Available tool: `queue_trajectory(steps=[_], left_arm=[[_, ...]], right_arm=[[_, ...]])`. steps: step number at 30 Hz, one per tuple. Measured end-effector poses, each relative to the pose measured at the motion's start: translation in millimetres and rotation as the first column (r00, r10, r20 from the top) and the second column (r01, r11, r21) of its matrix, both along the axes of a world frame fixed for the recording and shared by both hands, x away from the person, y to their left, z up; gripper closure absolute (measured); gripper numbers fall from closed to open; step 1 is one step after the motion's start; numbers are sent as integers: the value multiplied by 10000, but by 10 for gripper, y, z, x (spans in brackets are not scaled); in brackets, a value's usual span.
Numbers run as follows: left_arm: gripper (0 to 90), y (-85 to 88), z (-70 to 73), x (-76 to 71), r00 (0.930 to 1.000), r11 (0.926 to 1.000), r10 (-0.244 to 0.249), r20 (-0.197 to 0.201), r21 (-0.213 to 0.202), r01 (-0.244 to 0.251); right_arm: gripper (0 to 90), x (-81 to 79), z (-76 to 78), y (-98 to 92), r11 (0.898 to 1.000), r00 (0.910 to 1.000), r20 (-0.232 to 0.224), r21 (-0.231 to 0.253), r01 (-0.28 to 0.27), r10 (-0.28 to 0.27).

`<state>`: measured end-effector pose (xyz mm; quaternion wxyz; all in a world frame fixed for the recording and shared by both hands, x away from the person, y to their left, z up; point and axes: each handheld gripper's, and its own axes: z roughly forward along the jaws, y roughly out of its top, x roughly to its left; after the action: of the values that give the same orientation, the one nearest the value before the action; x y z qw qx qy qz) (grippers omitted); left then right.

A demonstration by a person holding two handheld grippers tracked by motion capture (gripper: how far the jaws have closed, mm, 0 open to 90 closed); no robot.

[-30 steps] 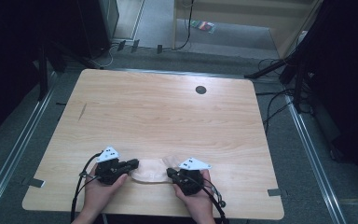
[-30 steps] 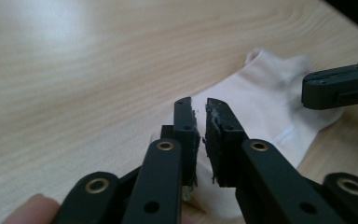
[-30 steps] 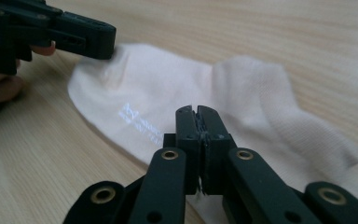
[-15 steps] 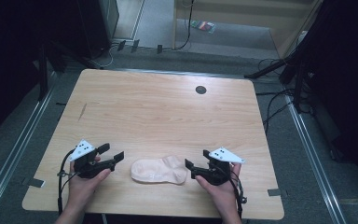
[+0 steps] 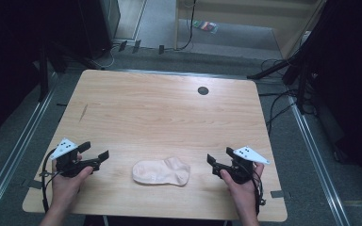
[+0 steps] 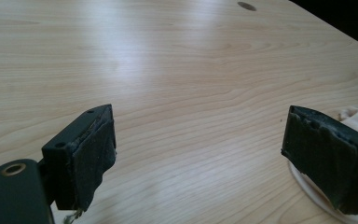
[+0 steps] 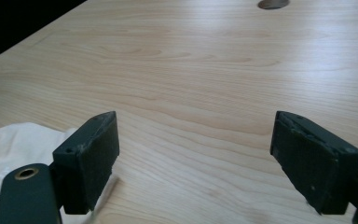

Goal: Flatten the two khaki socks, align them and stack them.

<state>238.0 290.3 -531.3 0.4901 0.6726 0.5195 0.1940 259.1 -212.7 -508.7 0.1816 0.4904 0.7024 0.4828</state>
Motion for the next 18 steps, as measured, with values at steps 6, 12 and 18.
queue_trajectory(steps=[6, 12, 18], left_arm=[[99, 228, -32, -10, 9987, 9986, 465, -186, -224, -469], [100, 378, -76, -26, 9960, 9968, 795, -411, 131, -790], [100, 524, -110, -76, 9938, 9947, 1014, -460, 210, -1006]], right_arm=[[164, 13, -12, -232, 9977, 9978, 62, -132, 665, -665], [166, -3, -35, -454, 9926, 9927, -19, -164, 1202, -1202], [168, -49, -120, -745, 9853, 9853, -292, -333, 1676, -1686]])
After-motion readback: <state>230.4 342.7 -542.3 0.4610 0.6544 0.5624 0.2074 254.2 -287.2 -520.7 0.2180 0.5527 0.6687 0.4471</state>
